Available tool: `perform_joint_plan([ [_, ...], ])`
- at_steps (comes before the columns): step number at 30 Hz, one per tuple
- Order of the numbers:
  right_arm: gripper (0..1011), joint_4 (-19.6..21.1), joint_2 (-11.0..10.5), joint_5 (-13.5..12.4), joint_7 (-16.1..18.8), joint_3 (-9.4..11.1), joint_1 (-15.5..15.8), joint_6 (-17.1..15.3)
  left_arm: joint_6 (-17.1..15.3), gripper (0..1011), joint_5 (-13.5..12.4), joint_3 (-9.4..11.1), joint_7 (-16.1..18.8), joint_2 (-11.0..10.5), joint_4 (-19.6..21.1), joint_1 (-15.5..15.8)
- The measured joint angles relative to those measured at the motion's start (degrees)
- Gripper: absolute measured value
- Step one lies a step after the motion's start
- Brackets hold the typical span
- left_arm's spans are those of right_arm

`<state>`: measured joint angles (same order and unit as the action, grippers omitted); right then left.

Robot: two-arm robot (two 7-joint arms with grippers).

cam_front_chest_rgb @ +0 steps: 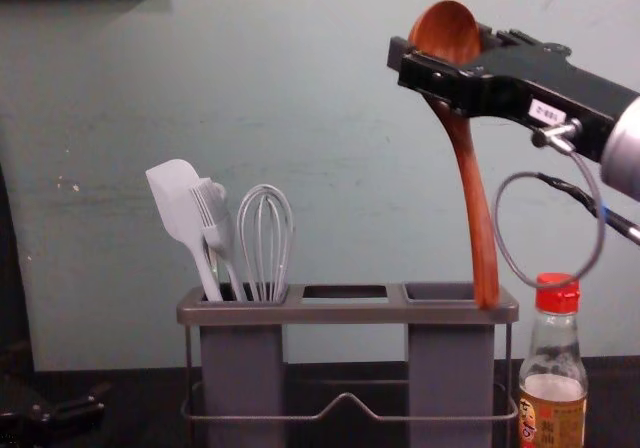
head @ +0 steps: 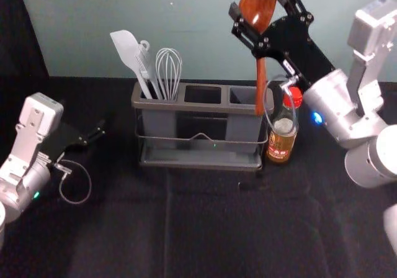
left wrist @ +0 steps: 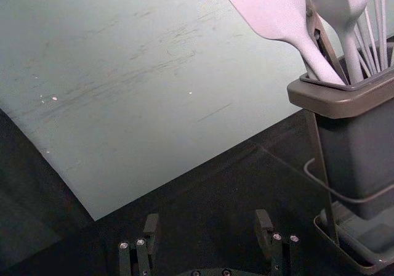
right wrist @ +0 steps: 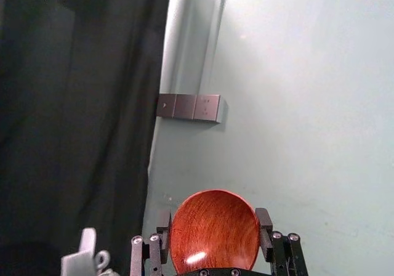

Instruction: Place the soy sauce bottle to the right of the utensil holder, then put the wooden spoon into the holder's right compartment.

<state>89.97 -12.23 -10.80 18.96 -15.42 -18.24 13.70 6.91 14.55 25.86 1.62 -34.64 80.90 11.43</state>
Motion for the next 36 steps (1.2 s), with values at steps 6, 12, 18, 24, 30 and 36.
perform_joint_plan([
  [6, 840, -3.7, 1.4, 0.0, -0.4, -0.3, -3.8, -0.1, 0.0, 1005, 0.0, 0.0, 0.0, 0.0, 0.0, 0.0],
  [12, 840, -8.1, 2.5, 0.4, -0.3, -1.1, -7.1, 0.2, 0.0, 1005, 0.0, 0.0, 0.0, 0.0, 0.0, 0.0],
  [18, 840, -12.2, 3.7, 1.5, -1.0, -1.5, -9.0, 1.6, 0.0, 1005, 0.0, 0.0, 0.0, 0.0, 0.0, 0.0],
  [24, 840, -15.3, 4.6, 2.0, -1.6, -1.5, -9.5, 2.9, 0.0, 1005, 0.0, 0.0, 0.0, 0.0, 0.0, 0.0],
  [30, 840, -18.3, 5.2, 2.3, -1.6, -1.4, -9.1, 4.1, 0.0, 1005, 0.0, 0.0, 0.0, 0.0, 0.0, 0.0],
  [36, 840, -20.2, 5.5, 2.3, -1.4, -1.1, -8.1, 4.9, 0.0, 1005, 0.0, 0.0, 0.0, 0.0, 0.0, 0.0],
])
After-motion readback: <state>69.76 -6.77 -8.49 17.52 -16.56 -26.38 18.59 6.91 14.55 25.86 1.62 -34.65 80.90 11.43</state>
